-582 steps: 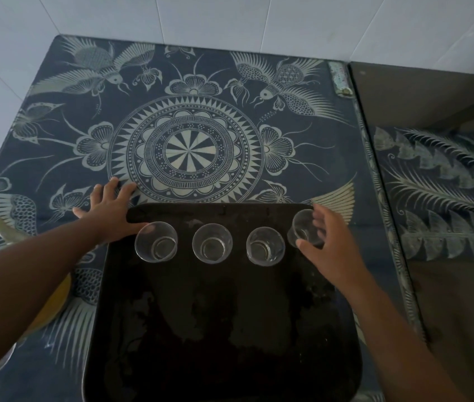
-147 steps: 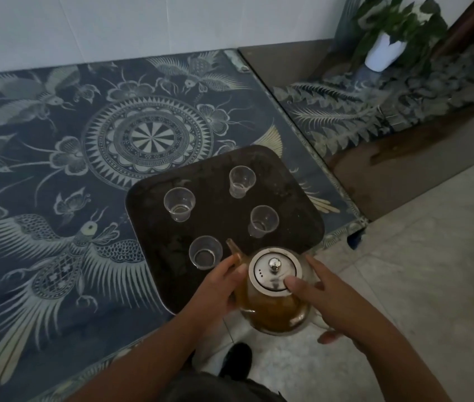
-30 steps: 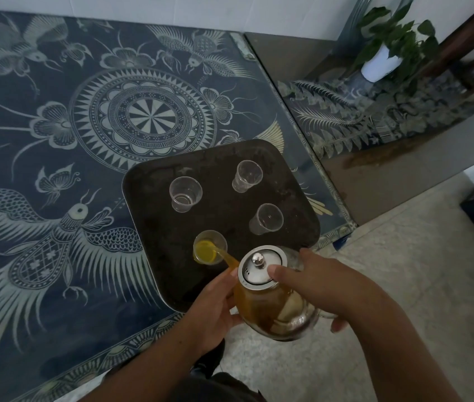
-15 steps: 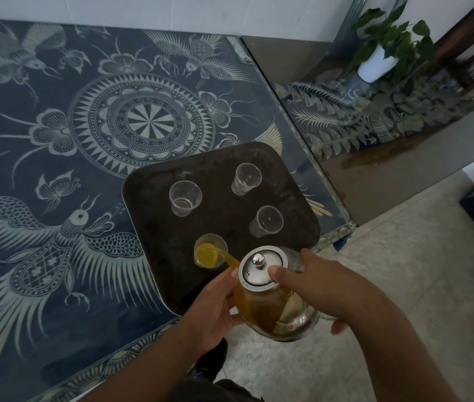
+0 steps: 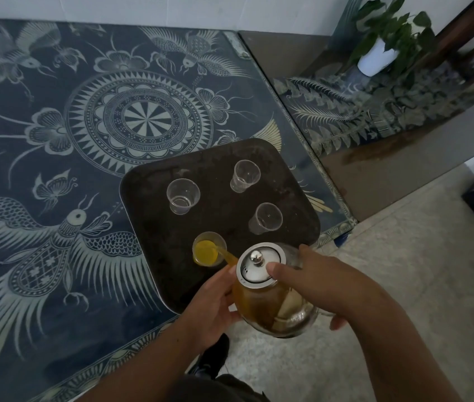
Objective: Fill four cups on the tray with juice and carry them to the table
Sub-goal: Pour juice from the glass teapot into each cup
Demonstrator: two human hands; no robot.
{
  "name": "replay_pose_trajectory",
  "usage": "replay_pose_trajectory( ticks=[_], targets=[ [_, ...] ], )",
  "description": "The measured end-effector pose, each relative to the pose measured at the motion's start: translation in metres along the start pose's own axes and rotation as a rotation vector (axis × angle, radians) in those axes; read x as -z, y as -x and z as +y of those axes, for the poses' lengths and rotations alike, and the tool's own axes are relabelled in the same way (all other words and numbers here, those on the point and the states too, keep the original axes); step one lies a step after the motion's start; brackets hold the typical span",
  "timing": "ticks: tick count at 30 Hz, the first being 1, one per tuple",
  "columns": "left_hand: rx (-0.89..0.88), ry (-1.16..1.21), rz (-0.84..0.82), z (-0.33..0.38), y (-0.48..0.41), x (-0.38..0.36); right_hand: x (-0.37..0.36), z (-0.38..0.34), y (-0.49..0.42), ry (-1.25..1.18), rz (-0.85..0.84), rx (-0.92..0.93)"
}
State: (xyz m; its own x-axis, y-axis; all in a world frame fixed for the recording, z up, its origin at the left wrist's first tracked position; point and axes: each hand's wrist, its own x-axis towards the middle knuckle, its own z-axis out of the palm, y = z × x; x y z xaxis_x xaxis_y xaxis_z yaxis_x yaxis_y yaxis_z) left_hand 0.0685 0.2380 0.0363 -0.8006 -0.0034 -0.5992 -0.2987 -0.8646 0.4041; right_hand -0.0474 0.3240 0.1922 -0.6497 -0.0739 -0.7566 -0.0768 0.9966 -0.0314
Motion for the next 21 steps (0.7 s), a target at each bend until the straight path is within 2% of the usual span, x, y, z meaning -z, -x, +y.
replay_pose_trajectory(
  ticks=[21],
  targets=[
    [-0.062, -0.122, 0.024, 0.0, -0.006, 0.002, -0.004, 0.028, -0.009, -0.133, -0.021, 0.058]
  ],
)
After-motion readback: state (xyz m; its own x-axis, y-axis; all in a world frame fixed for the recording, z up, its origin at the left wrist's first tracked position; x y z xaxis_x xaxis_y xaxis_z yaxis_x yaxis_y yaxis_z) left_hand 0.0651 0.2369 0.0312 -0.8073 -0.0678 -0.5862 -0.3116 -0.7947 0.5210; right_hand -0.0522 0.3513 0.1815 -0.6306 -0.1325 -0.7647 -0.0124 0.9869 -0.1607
